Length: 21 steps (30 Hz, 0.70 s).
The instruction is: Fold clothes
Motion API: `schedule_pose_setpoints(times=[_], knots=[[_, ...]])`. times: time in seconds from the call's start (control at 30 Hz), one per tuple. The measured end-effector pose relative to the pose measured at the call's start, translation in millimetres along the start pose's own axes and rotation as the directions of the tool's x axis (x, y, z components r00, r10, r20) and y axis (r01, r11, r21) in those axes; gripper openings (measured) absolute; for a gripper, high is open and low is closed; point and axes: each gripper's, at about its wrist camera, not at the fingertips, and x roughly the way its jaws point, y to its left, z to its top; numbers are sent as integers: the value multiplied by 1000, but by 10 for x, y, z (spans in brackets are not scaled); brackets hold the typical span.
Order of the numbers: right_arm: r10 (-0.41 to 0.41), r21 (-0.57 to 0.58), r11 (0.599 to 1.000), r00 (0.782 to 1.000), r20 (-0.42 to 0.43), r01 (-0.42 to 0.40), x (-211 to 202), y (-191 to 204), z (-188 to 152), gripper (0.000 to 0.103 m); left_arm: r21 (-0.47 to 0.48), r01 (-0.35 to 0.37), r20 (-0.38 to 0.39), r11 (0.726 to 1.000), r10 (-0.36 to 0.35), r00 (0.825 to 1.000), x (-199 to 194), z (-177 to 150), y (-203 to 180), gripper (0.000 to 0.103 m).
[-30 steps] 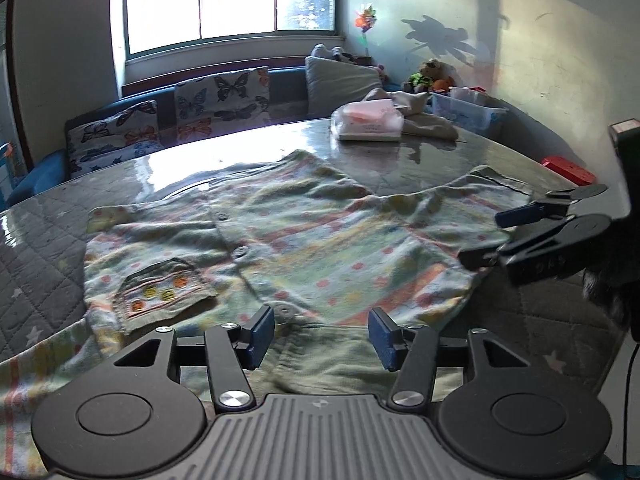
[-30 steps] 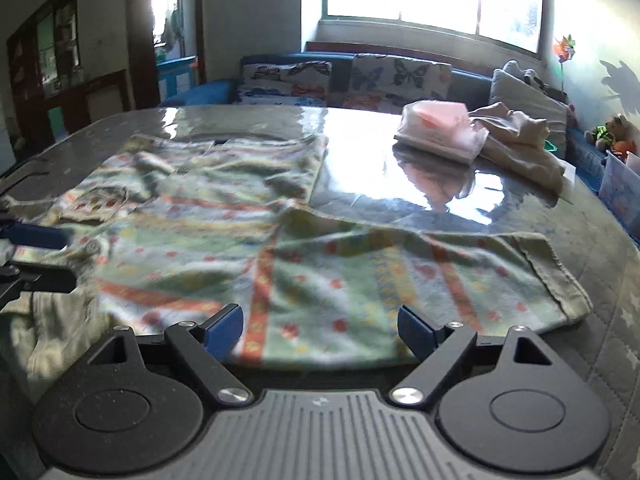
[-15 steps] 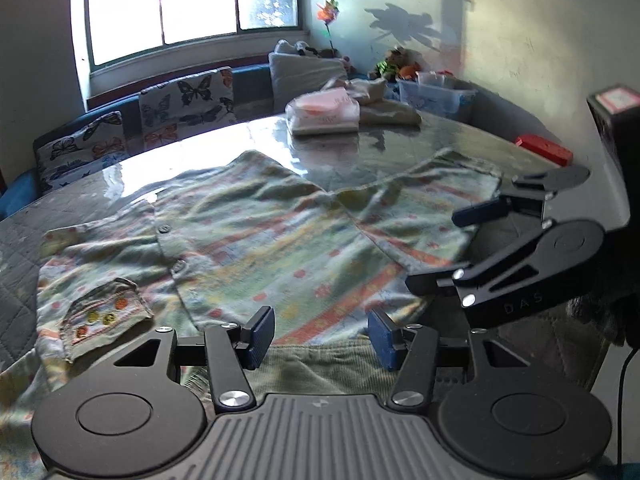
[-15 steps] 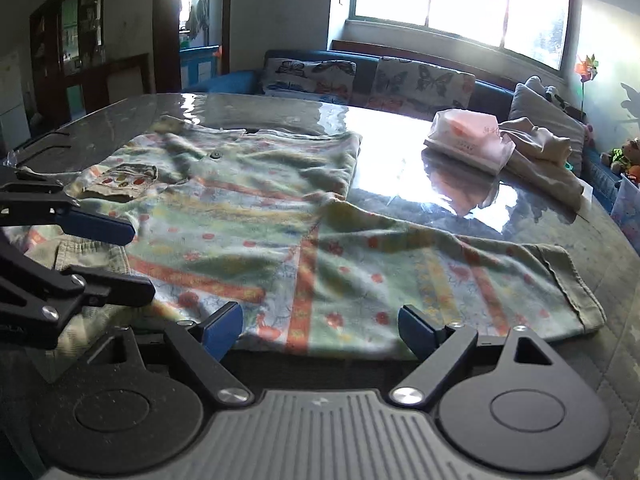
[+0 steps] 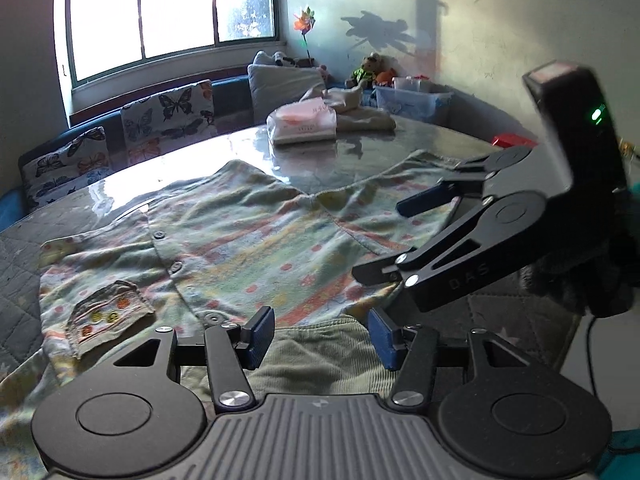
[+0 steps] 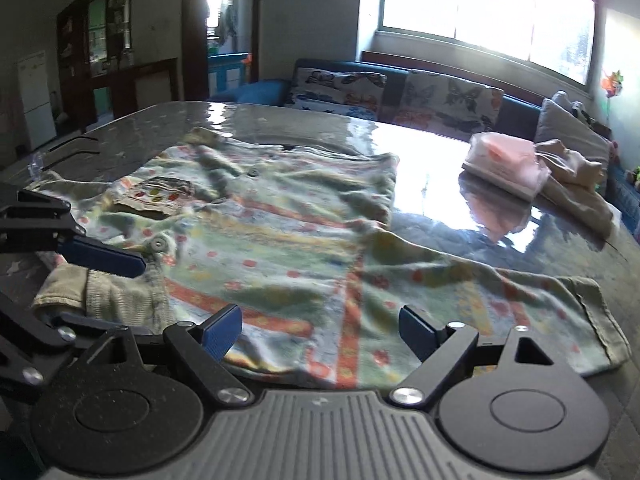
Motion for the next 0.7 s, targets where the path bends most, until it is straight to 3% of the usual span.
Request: schedule_pose_setpoints(times=[0.23,0.57,0.7], knots=[[38,-106,994,999,-24,-40,13,185,-57,87,-84,-64,6,994,65,998,-112,7,271,55],[2,-27,1000,1000,0,-2,-100,60,-86,88,-96,-66,-54,993,61,997,171,132,215,56],[-13,7,1000,1000,10,13,-146,8,-98,92,-106,-70,-77,992,62,995,268,182,201,62]])
